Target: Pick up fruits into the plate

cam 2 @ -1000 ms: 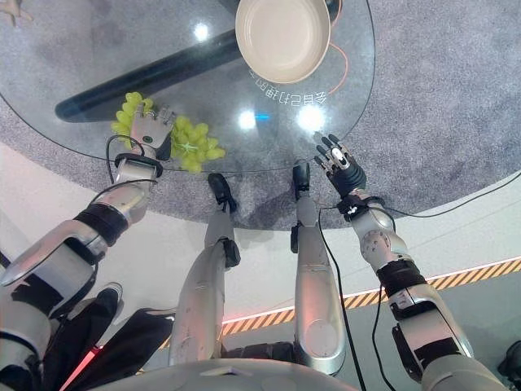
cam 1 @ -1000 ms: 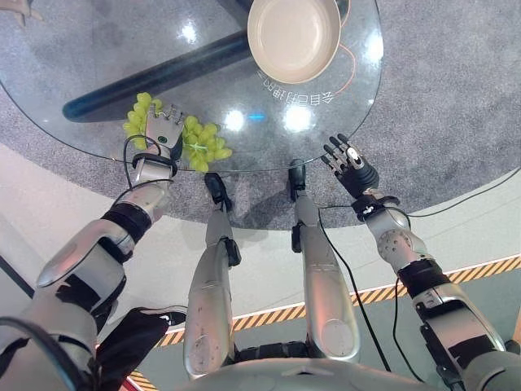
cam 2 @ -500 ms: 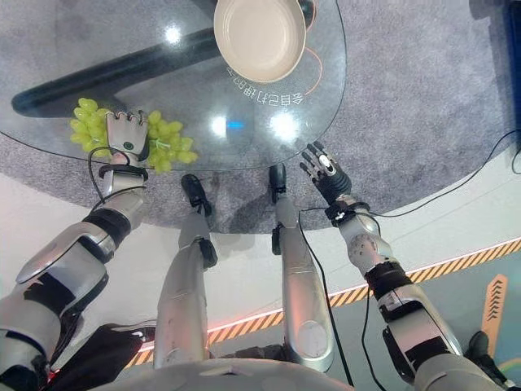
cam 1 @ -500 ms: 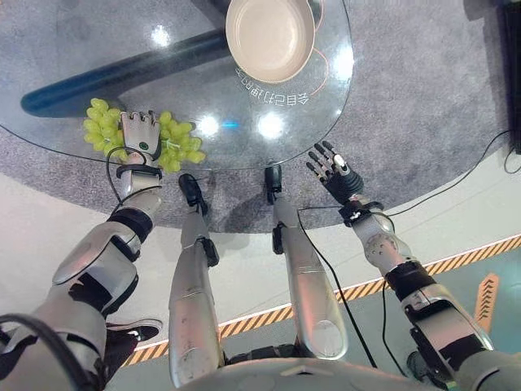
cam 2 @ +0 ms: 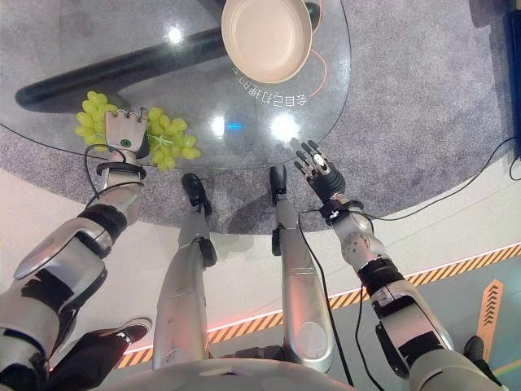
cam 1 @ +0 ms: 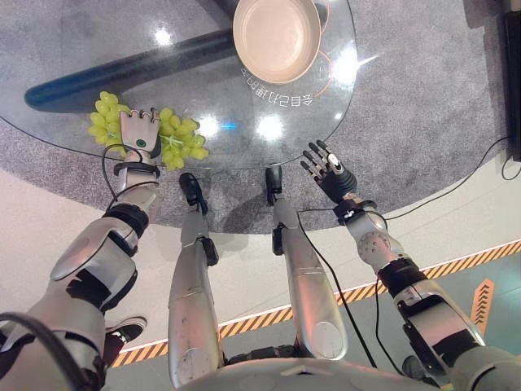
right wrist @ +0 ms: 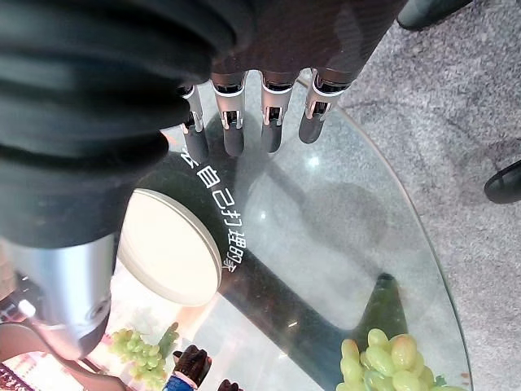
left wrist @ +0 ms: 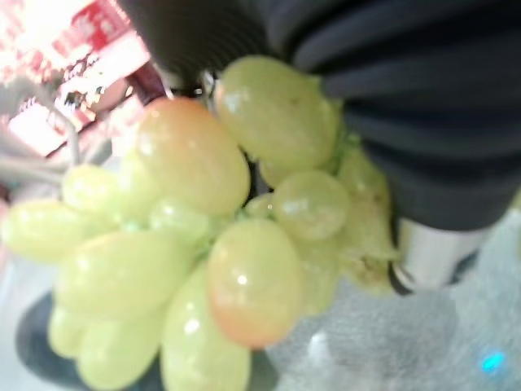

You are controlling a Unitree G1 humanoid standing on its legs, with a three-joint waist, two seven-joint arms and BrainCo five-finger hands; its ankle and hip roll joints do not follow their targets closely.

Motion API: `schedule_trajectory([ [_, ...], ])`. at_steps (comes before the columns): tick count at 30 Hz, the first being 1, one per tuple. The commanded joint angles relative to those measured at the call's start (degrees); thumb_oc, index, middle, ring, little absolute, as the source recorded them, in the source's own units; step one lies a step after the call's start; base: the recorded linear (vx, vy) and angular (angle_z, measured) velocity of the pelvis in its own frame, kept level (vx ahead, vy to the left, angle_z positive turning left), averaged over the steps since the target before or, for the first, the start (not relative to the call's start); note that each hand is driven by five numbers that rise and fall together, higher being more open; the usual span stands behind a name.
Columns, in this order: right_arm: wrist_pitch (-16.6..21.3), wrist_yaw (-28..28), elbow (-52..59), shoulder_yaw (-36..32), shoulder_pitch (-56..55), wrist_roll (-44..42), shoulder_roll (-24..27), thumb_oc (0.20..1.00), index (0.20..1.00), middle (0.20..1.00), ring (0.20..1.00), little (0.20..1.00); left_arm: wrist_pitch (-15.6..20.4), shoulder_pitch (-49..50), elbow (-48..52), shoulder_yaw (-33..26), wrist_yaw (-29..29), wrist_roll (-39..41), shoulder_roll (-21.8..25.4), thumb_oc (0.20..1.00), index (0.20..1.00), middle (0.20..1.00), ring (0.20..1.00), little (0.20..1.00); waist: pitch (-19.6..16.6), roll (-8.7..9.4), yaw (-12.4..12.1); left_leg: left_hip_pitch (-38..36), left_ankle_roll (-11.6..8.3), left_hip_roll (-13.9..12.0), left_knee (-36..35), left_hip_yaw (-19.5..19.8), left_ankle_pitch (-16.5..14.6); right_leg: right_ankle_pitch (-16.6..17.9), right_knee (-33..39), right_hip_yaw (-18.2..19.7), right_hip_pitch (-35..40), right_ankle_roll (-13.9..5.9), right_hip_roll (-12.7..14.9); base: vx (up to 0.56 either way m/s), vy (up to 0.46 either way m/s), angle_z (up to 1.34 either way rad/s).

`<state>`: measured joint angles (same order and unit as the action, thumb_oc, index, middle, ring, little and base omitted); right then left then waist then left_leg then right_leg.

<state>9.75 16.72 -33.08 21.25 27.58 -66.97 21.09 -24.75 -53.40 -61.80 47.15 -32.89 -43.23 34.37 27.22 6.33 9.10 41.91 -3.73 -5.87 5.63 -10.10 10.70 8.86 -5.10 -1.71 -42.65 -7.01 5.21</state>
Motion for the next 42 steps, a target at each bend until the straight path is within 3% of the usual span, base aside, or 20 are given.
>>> schedule_trajectory([
  [1,1.9,0.6,3.7,0.5,0.2,-1.4,0.2,1.0,1.0,1.0,1.0,1.0,3.8,-0.5,-5.3,-6.4,0.2,8.5,1.0,0.2,0.2,0.2,0.2,0.2,2.6,-0.02,-0.3,-5.3,0.8,4.5,0.7,2.5,-5.8,-1.3,-5.8,-2.1,2.1,0.95,-4.4,0.0,0.0,0.0],
  [11,0.8,-2.9,8.3,-1.8,-2.5,1.8,0.2,1.0,1.0,1.0,1.0,1.0,12.0,2.6,8.2,-14.7,-0.4,20.9,2.9,0.2,0.2,0.2,0.2,0.2,2.6,-2.49,-1.5,-11.0,1.08,5.0,-3.2,3.2,-4.5,-1.8,-4.4,-2.0,6.6,0.89,-3.9,0.01,0.012,-0.01],
  [16,0.4,-4.1,9.9,-3.2,-3.9,3.2,0.1,1.0,1.0,1.0,1.0,1.0,13.4,4.7,13.3,-16.8,-0.4,23.3,2.4,0.2,0.2,0.2,0.2,0.2,2.6,-3.3,-2.0,-13.3,1.06,5.2,-4.6,3.2,-4.2,-2.1,-3.7,-2.6,8.7,0.68,-3.2,0.01,0.001,0.01],
  [21,0.9,-4.3,11.5,-5.4,-7.5,5.7,0.0,1.0,1.0,1.0,1.0,1.0,19.8,9.7,23.4,-20.7,3.3,34.6,2.2,0.2,0.2,0.2,0.2,0.2,2.6,-4.51,-3.1,-18.9,1.03,5.1,-6.9,2.9,-4.3,-2.7,-2.4,-3.9,13.8,0.06,-1.6,0.05,-0.01,0.03],
  [25,1.5,-4.2,11.7,-6.7,-9.0,12.4,0.7,1.0,1.0,1.0,1.0,1.0,24.2,13.9,30.4,-22.3,9.9,42.2,2.2,0.2,0.2,0.2,0.2,0.2,2.6,-5.4,-3.8,-24.0,0.85,4.9,-8.3,2.7,-4.7,-3.3,-1.2,-5.1,19.2,-0.43,-0.4,0.09,-0.022,0.06],
  [29,1.2,-2.5,12.8,-7.8,-9.1,18.9,3.0,1.0,1.0,1.0,1.0,1.0,25.5,16.6,37.8,-24.3,19.8,50.6,3.2,0.2,0.2,0.2,0.2,0.2,2.6,-5.94,-4.5,-29.2,0.63,5.0,-8.6,2.7,-5.4,-4.0,0.0,-6.2,25.2,-0.85,0.8,0.1,-0.037,0.14],
  [37,-3.5,4.2,16.2,-9.3,-10.8,30.2,10.3,1.0,1.0,1.0,1.0,1.0,20.9,26.8,54.5,-28.4,40.1,63.1,5.6,0.2,0.2,0.2,0.2,0.2,-5.4,-6.41,-6.2,-36.2,-0.13,4.2,-9.3,2.9,-6.5,-4.4,4.2,-8.5,34.9,-0.78,2.1,0.16,-0.068,0.09],
  [42,-7.3,8.6,17.8,-9.9,-11.4,30.0,13.9,1.0,1.0,1.0,1.0,1.0,17.3,29.9,59.3,-29.1,50.6,67.3,7.8,0.2,0.2,0.2,0.2,0.2,-9.9,-6.37,-6.8,-39.6,-0.25,3.8,-9.3,2.9,-7.2,-4.7,5.5,-9.4,39.2,-0.65,2.3,0.19,-0.063,0.08],
])
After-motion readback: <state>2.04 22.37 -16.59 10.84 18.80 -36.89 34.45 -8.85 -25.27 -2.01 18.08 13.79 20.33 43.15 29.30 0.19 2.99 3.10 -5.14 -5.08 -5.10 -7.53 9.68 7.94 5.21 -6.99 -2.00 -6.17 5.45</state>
